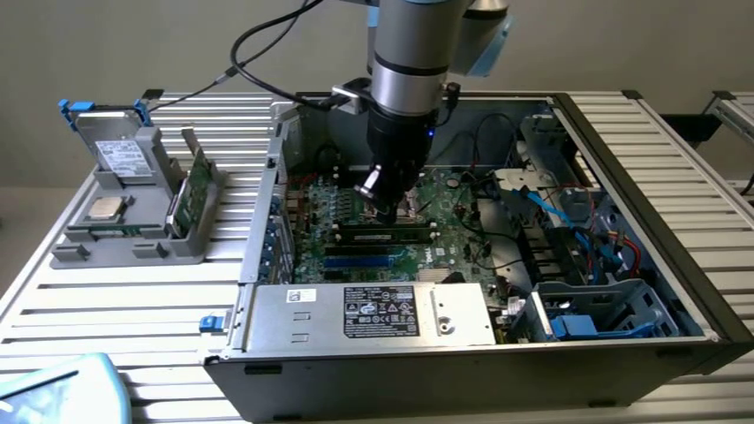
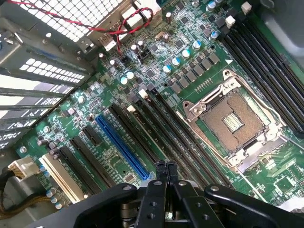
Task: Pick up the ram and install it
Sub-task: 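Press down the ram until it locks into place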
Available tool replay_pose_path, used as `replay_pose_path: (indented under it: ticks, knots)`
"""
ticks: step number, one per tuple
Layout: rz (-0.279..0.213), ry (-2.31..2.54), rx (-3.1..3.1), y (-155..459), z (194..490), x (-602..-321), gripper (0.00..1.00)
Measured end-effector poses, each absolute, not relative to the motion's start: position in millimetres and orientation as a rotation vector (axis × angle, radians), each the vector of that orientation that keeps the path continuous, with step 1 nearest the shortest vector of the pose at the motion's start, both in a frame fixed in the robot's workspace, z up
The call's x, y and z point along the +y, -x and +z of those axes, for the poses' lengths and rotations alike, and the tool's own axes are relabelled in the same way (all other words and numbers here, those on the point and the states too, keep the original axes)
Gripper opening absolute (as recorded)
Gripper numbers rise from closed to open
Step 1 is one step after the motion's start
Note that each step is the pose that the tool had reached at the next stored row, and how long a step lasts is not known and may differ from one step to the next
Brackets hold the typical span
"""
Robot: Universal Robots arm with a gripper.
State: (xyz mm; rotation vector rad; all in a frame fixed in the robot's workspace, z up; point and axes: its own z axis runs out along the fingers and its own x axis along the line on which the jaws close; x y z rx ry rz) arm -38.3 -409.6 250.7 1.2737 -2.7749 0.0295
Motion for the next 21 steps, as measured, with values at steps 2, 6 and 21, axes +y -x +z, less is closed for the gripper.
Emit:
replay_pose_path:
  ticks: [2,6,21]
  knots:
    - [0.036,-1.242,-2.787,38.2,251.0,-409.6,0.11]
    - [0.048,-1.183,-2.807,38.3,251.7,-409.6,0.11]
    - [0.097,-0.952,-2.876,38.3,253.9,-409.6,0.11]
